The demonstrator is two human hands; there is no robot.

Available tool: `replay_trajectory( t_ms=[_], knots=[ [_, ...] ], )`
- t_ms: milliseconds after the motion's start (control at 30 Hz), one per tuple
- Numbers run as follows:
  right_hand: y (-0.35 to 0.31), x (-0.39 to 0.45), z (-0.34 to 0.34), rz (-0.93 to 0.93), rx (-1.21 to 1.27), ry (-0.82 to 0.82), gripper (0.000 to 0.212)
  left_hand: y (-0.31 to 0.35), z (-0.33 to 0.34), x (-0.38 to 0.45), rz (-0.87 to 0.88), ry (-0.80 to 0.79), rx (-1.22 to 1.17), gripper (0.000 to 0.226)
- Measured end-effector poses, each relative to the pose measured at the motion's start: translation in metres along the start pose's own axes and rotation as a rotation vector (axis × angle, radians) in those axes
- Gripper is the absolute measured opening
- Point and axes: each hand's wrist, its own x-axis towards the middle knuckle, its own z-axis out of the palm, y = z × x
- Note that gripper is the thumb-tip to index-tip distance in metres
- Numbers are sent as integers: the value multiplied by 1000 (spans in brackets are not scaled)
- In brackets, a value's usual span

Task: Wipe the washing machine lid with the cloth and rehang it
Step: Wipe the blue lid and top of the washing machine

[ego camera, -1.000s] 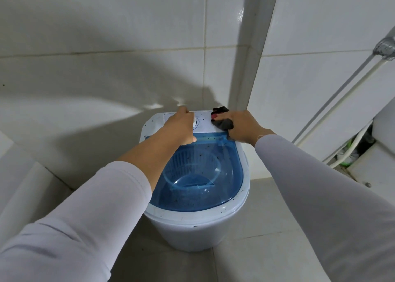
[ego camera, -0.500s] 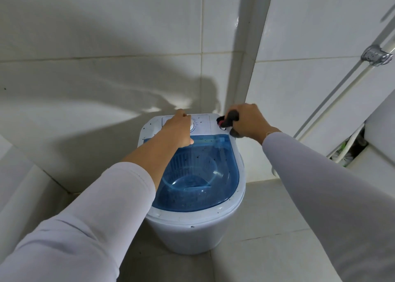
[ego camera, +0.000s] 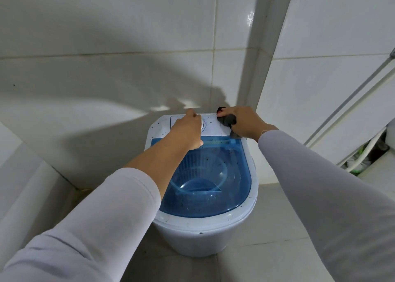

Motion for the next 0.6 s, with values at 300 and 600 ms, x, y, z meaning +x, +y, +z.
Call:
replay_trajectory(
  t_ms=[300,600],
  knots=[
    [12,-17,-3,94,-39,36,50,-1,0,-1,3,2,-40,55],
    [16,-40,0,156,-75,39,36,0,-1,-5,3,6,-39,56]
  ],
)
